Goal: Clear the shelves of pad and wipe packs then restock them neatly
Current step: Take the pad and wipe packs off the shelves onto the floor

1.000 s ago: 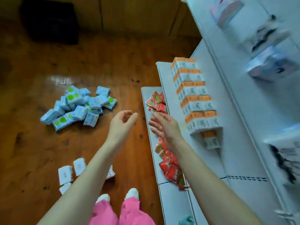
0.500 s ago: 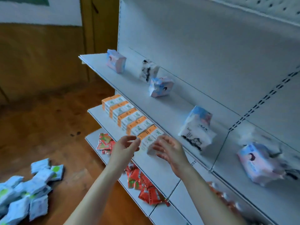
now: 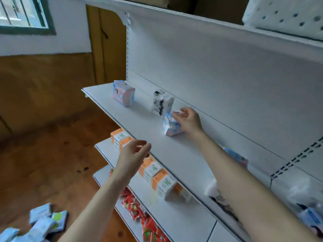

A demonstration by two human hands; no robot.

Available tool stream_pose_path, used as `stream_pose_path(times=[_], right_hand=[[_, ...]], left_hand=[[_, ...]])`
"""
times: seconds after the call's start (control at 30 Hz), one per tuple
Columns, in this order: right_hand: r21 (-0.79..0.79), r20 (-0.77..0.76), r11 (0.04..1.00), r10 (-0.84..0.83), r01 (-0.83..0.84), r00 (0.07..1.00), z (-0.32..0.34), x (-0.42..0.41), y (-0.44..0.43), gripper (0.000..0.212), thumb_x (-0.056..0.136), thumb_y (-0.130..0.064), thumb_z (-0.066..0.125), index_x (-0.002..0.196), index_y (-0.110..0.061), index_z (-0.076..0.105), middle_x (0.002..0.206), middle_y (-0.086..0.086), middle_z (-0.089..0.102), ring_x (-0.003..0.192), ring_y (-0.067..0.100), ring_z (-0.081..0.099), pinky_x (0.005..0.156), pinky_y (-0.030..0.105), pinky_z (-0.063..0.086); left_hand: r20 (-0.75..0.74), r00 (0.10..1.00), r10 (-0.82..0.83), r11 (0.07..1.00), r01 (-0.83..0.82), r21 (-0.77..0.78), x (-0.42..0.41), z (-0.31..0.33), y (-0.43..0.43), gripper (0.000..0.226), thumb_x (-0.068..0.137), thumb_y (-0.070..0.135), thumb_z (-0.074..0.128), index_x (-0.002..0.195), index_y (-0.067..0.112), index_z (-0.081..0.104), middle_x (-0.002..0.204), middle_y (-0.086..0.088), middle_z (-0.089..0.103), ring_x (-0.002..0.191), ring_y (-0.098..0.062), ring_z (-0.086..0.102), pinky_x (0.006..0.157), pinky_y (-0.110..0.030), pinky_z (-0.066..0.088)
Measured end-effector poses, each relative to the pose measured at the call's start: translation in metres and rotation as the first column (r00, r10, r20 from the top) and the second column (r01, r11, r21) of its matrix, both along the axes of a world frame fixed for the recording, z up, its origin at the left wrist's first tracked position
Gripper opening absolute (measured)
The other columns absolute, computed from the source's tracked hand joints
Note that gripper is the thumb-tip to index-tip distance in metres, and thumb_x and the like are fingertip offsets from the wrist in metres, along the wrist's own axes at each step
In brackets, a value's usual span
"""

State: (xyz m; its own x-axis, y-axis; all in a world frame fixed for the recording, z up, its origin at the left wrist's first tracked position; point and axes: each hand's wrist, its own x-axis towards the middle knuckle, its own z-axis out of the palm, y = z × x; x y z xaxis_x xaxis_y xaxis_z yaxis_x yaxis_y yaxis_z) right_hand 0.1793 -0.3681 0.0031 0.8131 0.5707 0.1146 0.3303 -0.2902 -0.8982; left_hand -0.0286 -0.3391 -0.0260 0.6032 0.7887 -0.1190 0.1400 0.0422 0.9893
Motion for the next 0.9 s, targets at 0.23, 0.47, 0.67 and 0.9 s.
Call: stream_pose_path(times=[0.23,0.47,0.67,0.9], right_hand=[[-0.357,0.195,0.933,0.119,-0.042,0.974,-0.011,0.089,0.12,0.07,0.076,-0.038,0.073,0.131,-0.006,0.043,0.132,0.018,0.048,0.12,0.032,0.048,0.099,0.036,0.042],[-0.528,0.194,0.846,0.198,-0.068,0.961,-0.032,0.119,0.157,0.079,0.071,-0.036,0.078,0.132,-0.008,0.036,0.134,0.019,0.04,0.116,0.032,0.05,0.087,0.033,0.042],[-0.137,0.141,0.977,0.181,-0.162,0.973,-0.002,0.087,0.132,0.057,0.073,-0.028,0.078,0.118,-0.008,0.05,0.112,0.006,0.056,0.1,0.021,0.054,0.074,0.026,0.044],[0.056,-0.195,0.899,0.436,-0.434,0.878,0.059,0.01,0.003,0.036,0.077,-0.011,0.074,0.109,-0.012,0.056,0.089,-0.002,0.066,0.078,0.011,0.066,0.066,0.021,0.055]], left_hand=[[-0.099,0.991,0.095,0.995,-0.094,0.02,0.039,-0.007,0.053,0.018,0.092,0.026,0.057,0.107,0.015,0.059,0.09,-0.004,0.069,0.087,-0.018,0.067,0.08,-0.036,0.053],[-0.165,0.969,0.181,0.983,-0.181,0.018,0.045,-0.016,0.08,0.023,0.093,0.026,0.056,0.112,0.014,0.058,0.097,-0.003,0.068,0.088,-0.012,0.066,0.082,-0.032,0.053],[-0.119,0.974,0.191,0.982,-0.191,0.008,0.052,-0.009,0.076,0.039,0.09,0.032,0.058,0.124,0.013,0.052,0.109,-0.007,0.064,0.097,-0.017,0.063,0.082,-0.031,0.052],[-0.025,0.985,0.173,0.978,-0.169,0.12,0.032,0.017,0.035,0.084,0.077,0.049,0.065,0.144,0.013,0.029,0.15,-0.007,0.033,0.134,-0.021,0.036,0.1,-0.032,0.035]])
